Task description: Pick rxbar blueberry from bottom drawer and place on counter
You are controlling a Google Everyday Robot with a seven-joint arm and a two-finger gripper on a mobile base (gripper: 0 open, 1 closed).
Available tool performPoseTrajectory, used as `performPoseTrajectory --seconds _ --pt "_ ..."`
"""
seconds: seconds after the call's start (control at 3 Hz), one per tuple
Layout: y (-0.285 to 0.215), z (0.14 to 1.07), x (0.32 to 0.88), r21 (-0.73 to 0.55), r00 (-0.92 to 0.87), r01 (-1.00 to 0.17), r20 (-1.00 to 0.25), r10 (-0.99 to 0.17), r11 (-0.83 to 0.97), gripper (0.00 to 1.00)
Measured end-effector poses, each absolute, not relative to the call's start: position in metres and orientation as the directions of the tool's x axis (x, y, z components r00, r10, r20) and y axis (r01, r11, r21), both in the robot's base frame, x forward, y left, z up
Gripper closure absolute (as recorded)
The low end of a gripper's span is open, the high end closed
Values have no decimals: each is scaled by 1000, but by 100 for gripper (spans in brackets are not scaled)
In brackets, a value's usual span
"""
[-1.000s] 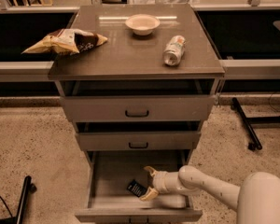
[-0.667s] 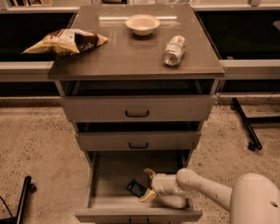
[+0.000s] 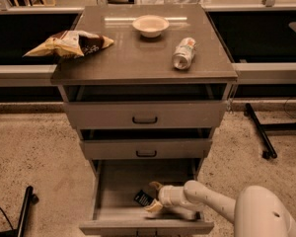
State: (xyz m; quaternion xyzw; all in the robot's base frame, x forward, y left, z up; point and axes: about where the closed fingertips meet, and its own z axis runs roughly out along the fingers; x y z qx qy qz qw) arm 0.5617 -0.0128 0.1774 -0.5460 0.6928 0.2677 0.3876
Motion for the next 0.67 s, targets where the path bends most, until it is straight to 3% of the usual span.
performPoseTrajectory --seconds 0.67 --pt "9 145 544 -8 -115 -976 -828 -549 216 25"
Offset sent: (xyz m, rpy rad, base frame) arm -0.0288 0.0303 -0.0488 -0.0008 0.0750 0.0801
